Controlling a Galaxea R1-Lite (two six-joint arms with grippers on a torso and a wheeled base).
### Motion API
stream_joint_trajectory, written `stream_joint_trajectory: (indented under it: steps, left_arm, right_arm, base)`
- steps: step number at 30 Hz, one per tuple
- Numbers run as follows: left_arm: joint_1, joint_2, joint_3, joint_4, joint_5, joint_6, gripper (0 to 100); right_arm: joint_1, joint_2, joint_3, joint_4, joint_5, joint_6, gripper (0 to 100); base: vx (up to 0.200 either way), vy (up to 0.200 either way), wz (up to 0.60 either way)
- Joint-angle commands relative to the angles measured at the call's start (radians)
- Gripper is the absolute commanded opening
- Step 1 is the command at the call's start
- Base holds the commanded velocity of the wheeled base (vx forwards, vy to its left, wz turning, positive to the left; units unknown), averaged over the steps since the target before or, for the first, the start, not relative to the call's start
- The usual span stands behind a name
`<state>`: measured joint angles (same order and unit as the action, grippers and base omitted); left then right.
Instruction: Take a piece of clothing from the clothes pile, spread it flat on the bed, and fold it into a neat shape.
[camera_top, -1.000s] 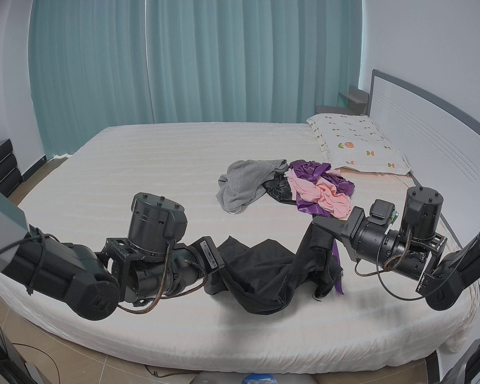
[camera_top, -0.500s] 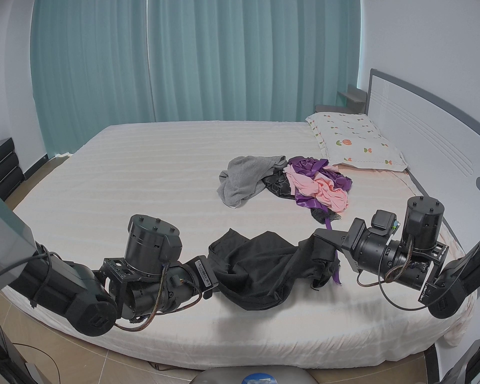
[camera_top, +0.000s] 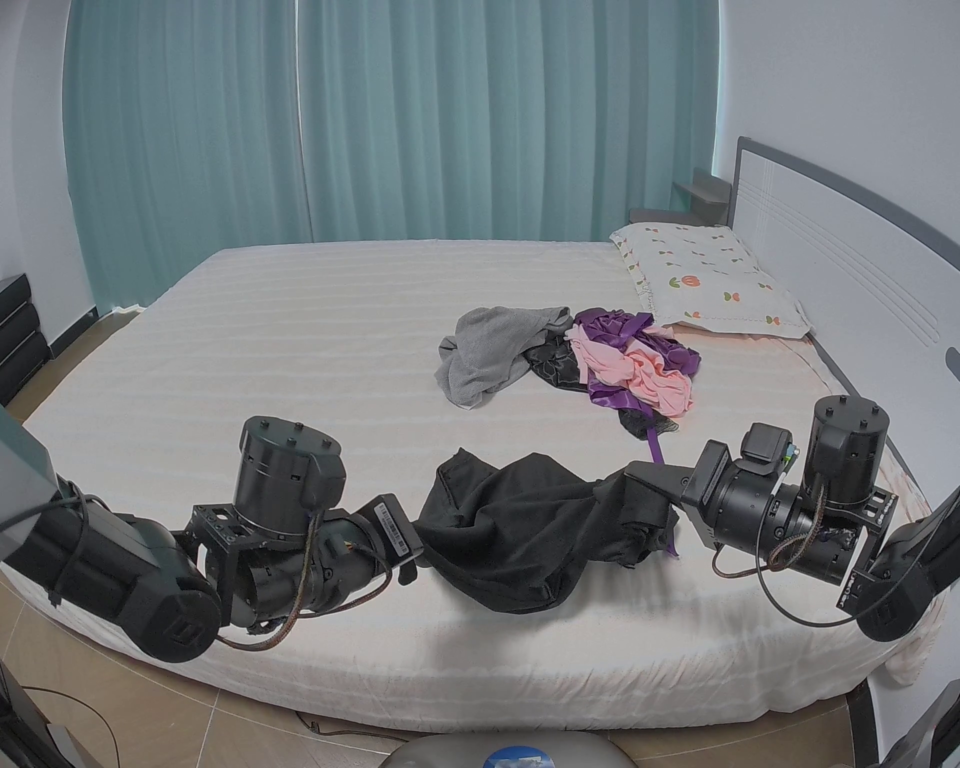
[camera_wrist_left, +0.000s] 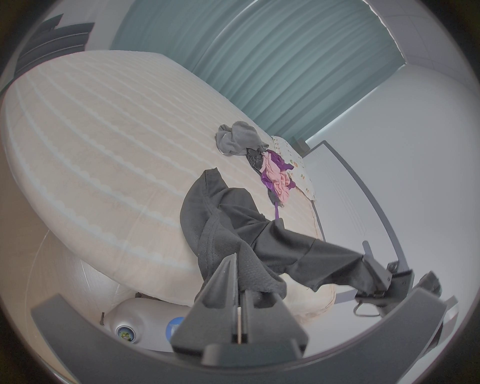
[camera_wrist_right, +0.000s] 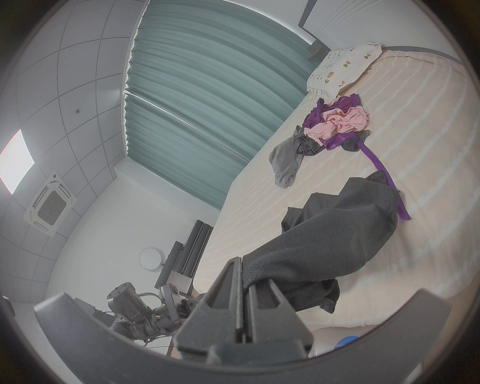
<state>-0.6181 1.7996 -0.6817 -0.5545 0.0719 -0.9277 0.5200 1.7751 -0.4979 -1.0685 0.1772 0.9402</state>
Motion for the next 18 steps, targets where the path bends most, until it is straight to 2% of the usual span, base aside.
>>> stream_joint_trajectory:
  steps: [1, 8, 18]
  left_arm:
    - [0.023, -0.023, -0.004, -0.001, -0.017, -0.028, 0]
    - [0.028, -0.04, -0.004, 0.001, -0.029, -0.04, 0]
    - [0.028, -0.055, 0.013, 0.004, -0.026, -0.043, 0]
  right_arm:
    - [0.002, -0.002, 0.001, -0.002, -0.001, 0.0, 0]
    - [0.002, -0.008, -0.002, -0.001, -0.035, -0.004, 0]
    - [0.0, -0.02, -0.005, -0.001, -0.036, -0.004, 0]
  base:
    - [0.0, 0.2, 0.0]
    - [0.0, 0.2, 0.0]
    - [0.0, 0.2, 0.0]
